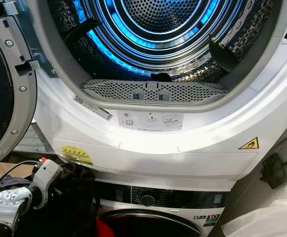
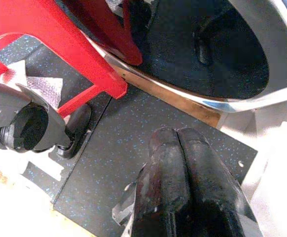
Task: Clothes washing
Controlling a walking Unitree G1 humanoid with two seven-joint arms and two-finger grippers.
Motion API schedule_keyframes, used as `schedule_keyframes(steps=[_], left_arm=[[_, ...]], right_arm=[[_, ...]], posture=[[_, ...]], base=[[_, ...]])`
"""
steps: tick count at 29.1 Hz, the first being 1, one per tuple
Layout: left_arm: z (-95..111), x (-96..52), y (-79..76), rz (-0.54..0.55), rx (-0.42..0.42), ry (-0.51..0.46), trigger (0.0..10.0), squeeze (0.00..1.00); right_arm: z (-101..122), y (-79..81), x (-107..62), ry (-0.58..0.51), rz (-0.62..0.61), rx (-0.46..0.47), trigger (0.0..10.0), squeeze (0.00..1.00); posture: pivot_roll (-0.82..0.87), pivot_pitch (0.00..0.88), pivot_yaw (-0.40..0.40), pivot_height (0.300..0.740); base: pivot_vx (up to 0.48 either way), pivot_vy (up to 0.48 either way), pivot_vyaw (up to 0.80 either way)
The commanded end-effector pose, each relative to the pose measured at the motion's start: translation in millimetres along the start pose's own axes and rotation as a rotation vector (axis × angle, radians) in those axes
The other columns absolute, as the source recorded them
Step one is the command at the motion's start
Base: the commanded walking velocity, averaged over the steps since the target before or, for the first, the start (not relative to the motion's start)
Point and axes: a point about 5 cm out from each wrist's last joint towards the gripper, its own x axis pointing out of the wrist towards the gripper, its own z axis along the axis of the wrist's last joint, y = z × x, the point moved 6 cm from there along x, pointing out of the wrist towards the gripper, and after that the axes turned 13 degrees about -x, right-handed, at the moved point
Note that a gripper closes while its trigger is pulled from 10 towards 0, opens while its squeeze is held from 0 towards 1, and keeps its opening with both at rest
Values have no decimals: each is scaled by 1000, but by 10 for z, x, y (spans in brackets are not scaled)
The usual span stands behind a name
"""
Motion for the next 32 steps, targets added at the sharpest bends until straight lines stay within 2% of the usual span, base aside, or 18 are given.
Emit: schedule_keyframes(steps=[1,6,20,27,29,32], left_arm=[[-105,-9,-46,-32,-11,38,0,0],[-214,-90,-28,-44,-14,67,0,0],[0,-153,-105,-68,-129,-131,0,0],[89,-215,-259,-147,-207,-198,0,0],[173,-254,-352,-205,-257,-240,0,0],[229,-278,-438,-248,-284,-261,0,0]], right_arm=[[-11,39,-1,-2,11,1,10000,0],[12,58,6,-3,12,4,10000,0],[79,108,24,-15,17,26,10000,0],[105,134,31,-20,20,39,10000,0],[114,140,33,-22,20,43,10000,0],[116,146,34,-22,19,51,10000,0]], posture=[[84,0,4,740],[92,0,13,740],[112,0,32,740],[118,0,40,740],[118,0,45,740],[121,0,47,740]], base=[[0,0,0],[0,0,0],[0,0,0],[0,0,0],[0,0,0],[0,0,0]])
